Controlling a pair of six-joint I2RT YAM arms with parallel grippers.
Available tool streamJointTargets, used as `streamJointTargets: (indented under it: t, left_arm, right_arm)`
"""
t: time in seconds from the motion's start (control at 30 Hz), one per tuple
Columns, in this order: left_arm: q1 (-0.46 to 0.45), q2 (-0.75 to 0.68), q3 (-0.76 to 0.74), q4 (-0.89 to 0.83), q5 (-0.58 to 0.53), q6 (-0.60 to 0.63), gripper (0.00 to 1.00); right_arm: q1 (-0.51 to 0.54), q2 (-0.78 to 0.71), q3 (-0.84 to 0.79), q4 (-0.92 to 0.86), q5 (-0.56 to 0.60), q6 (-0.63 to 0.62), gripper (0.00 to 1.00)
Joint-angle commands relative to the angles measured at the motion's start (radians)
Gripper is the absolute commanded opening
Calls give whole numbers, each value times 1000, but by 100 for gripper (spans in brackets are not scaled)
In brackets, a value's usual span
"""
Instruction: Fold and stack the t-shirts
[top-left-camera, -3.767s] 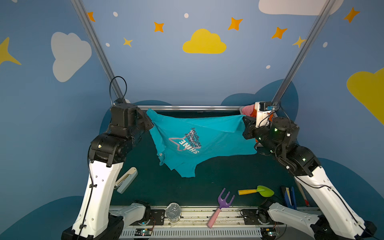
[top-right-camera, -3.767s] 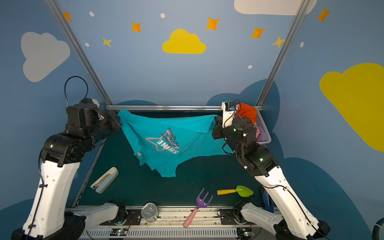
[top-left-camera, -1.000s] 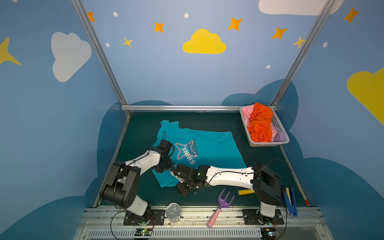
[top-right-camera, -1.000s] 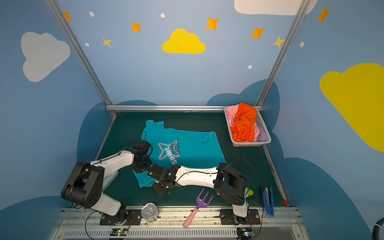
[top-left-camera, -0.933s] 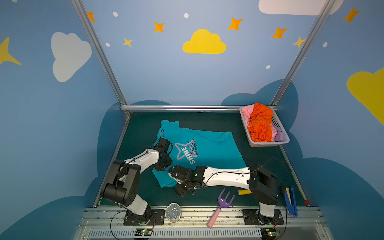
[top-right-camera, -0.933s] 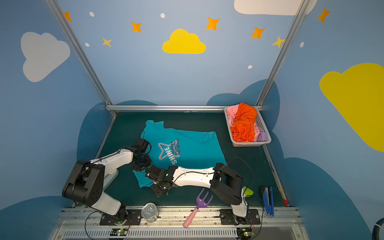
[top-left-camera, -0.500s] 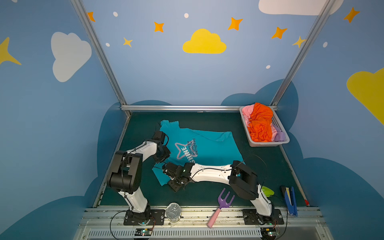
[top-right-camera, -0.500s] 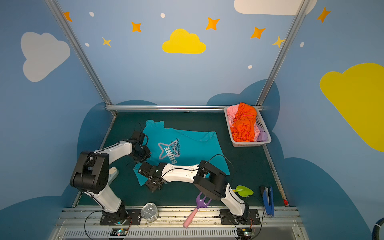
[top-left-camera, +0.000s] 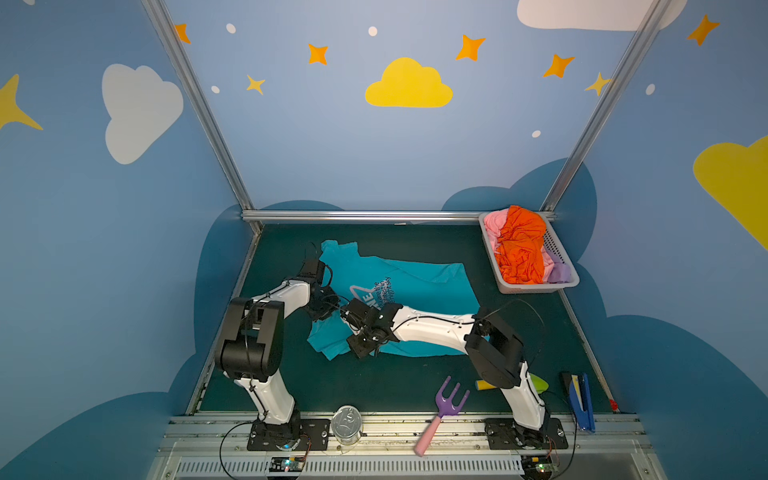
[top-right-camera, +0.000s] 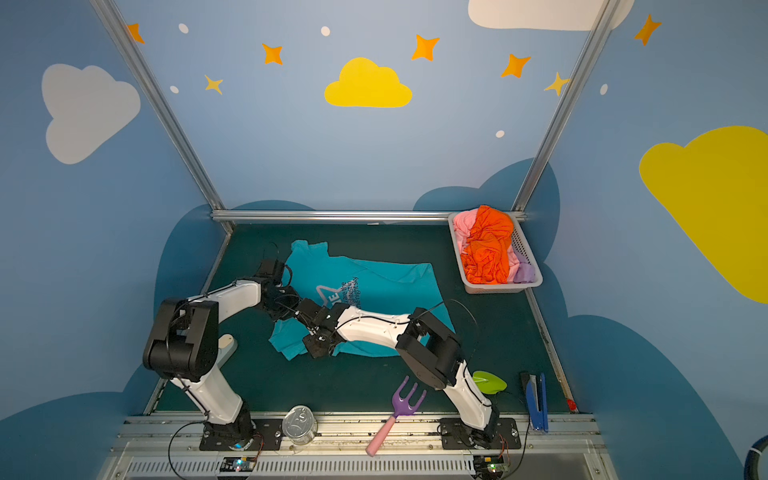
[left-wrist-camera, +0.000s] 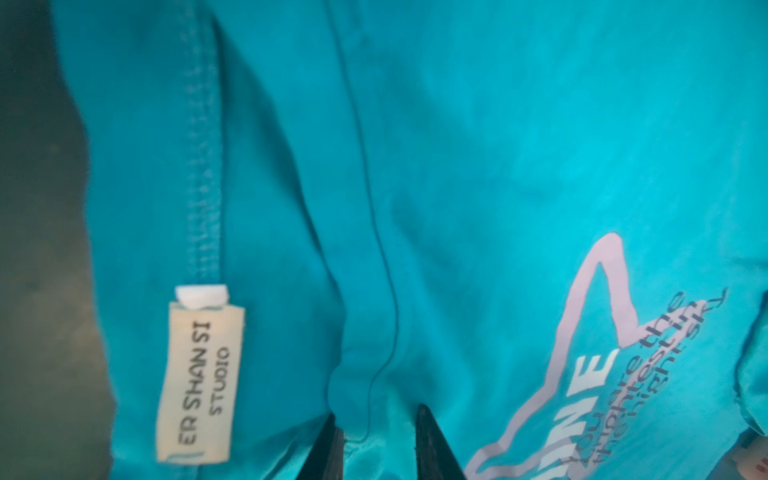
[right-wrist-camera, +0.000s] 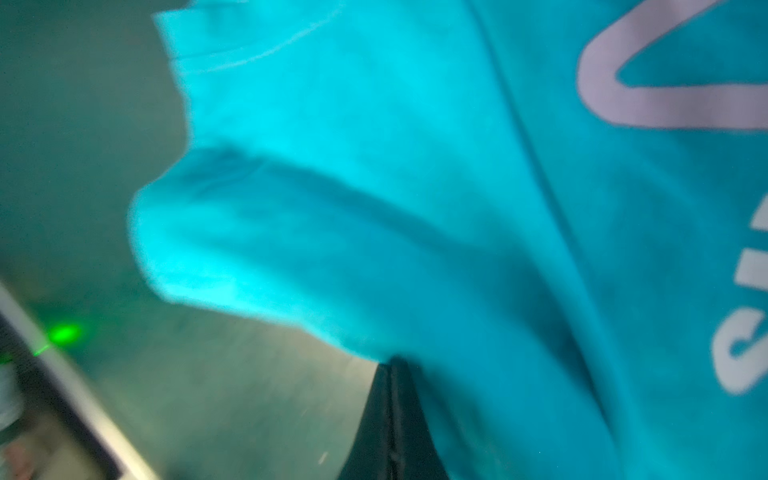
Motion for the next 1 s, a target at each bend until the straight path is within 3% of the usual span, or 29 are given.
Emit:
streamJointTargets:
  t: [0.0, 0.23, 0.4, 0.53, 0.63, 0.73, 0.97]
  left_arm:
    - [-5, 106, -55, 5, -17, 25, 30]
    - [-6, 106, -52, 3, -14, 34, 30]
    - [-5, 103, -54, -2, -14, 34, 30]
    - [-6, 101, -55, -7, -14, 35, 30]
    - [-6, 103, -54, -10, -13, 35, 30]
    - [-6, 107, -54, -11, -6, 35, 31]
    - [-5, 118, -62, 4, 6, 27, 31]
  right_arm:
    - [6, -119, 1, -77, -113, -22, 0]
    - [9, -204, -32, -149, -270, -35, 0]
    - [43, -183, -29, -197, -100, -79, 1]
    - [42, -58, 40, -232, -86, -95, 40]
    - [38, 24, 84, -220, -80, -88, 51]
    - [31, 82, 115, -187, -52, -64, 59]
    - [-21, 174, 159, -84, -8, 24, 61]
